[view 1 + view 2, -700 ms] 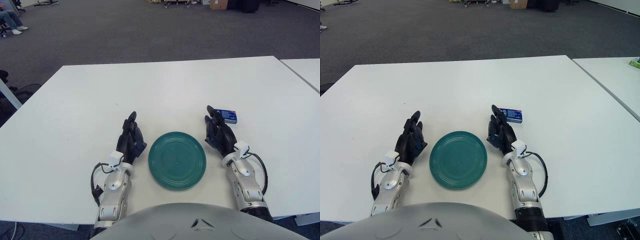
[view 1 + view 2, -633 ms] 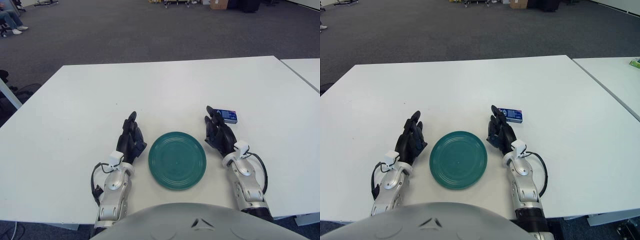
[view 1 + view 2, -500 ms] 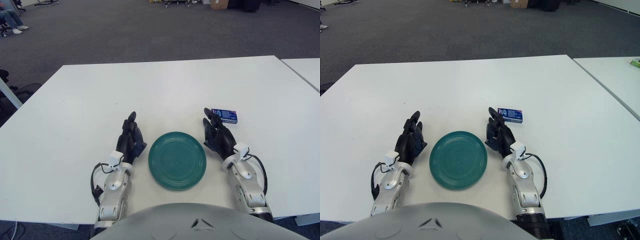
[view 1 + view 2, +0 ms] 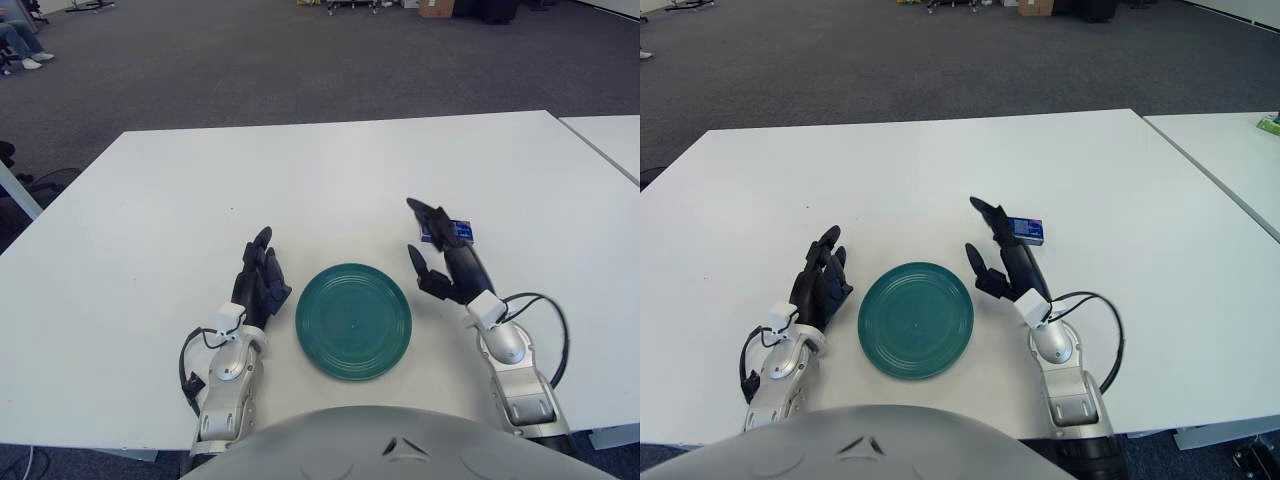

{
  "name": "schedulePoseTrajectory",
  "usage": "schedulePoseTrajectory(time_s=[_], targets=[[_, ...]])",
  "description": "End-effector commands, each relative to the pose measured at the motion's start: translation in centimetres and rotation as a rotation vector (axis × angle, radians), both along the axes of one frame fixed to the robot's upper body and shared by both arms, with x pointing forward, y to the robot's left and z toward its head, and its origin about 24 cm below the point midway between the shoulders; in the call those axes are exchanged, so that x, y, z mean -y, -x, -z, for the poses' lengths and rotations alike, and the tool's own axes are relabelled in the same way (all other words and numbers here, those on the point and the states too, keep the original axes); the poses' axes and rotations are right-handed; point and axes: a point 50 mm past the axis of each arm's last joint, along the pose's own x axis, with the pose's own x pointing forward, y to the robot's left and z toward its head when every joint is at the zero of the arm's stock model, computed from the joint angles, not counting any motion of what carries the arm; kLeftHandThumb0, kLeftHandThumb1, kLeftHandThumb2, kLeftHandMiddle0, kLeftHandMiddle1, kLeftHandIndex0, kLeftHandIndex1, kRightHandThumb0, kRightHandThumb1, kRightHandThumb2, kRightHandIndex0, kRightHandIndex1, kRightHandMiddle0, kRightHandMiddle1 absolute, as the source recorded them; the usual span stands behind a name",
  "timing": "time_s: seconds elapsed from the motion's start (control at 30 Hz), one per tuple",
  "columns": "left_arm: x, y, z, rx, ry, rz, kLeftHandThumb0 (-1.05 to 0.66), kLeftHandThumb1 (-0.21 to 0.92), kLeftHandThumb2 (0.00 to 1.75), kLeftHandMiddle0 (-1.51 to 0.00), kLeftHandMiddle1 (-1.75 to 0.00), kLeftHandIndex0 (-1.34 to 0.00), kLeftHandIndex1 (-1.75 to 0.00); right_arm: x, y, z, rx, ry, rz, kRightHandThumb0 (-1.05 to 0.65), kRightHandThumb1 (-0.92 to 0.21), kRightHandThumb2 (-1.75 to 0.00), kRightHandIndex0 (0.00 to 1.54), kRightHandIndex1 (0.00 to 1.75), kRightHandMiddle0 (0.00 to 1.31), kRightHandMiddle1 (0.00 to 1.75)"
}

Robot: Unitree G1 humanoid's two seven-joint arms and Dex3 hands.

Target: Put the gum into the plate.

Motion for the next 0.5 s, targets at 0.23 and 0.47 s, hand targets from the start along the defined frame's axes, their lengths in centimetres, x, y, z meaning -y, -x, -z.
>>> schedulePoseTrajectory(time_s=[0.23, 0.47], targets=[[0.2, -0.8, -0.1, 0.029, -0.008, 0.018, -0.91, 0.92, 0.88, -0.23, -0.01, 0.00, -0.60, -0.3, -0.7, -1.3, 0.291, 0.205, -0.004, -0.73, -0.92, -0.45, 0.53, 0.09, 0.05, 0.84], [0.4, -1.1, -0.1, 0.036, -0.008, 0.034, -0.92, 0.92, 0.89, -0.22, 0.00, 0.00, -0.59, 2.0, -3.3, -0.8, 0.291, 0.355, 0.058, -0.73, -0.92, -0.40, 0.57, 0.10, 0.07, 0.85]])
